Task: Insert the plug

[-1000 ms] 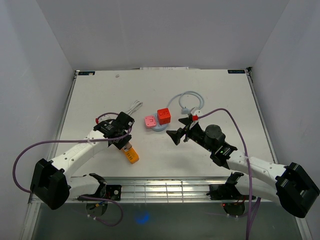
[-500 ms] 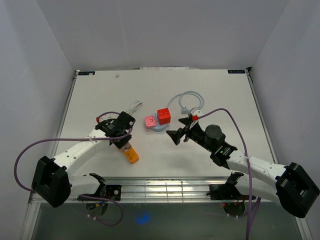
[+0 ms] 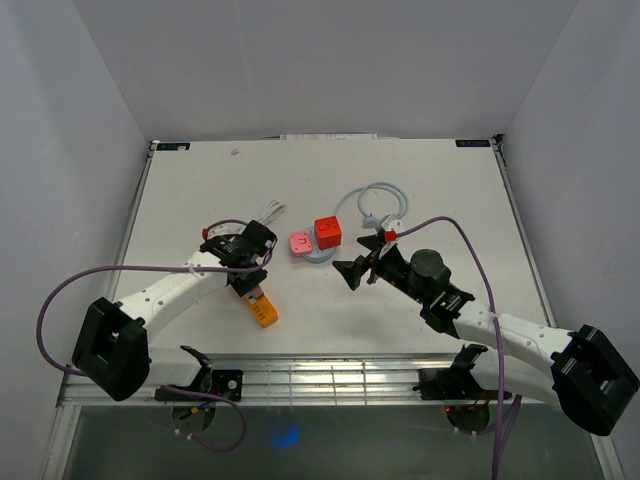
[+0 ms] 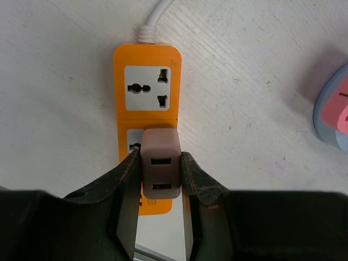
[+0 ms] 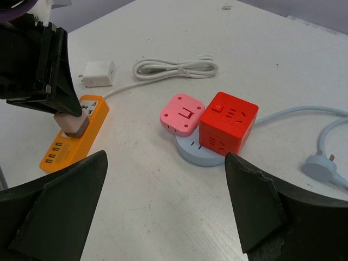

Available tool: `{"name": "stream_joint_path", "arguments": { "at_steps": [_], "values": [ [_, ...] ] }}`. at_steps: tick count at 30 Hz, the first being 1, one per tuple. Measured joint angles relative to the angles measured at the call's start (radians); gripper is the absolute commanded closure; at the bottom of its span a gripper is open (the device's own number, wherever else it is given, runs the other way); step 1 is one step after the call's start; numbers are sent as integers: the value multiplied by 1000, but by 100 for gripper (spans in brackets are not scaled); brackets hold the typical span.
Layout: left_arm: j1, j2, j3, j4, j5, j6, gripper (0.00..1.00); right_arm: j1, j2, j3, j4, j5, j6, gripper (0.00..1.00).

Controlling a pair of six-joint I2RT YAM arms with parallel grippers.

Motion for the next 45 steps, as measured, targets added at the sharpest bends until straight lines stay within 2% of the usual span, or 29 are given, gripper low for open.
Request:
{"name": "stream_joint_path", "arguments": {
  "at_steps": [12,26,35,38,41,45],
  "values": [
    [-14,37,26,-9,-8,23,100,-1,0,0,0,4,0,7],
    [-103,61,23,-27,-116,-62,100,-1,0,0,0,7,0,7],
    [-119,72,24,-32,-137,-76,100,-1,0,0,0,7,0,7],
    [-118,71,28,-34,-137,-64,88,-1,0,0,0,7,0,7],
    [-117,69,30,-35,-137,-59,82,-1,0,0,0,7,0,7],
    [-116,69,35,-43,-137,-51,47,-1,0,0,0,7,0,7]
  ]
}}
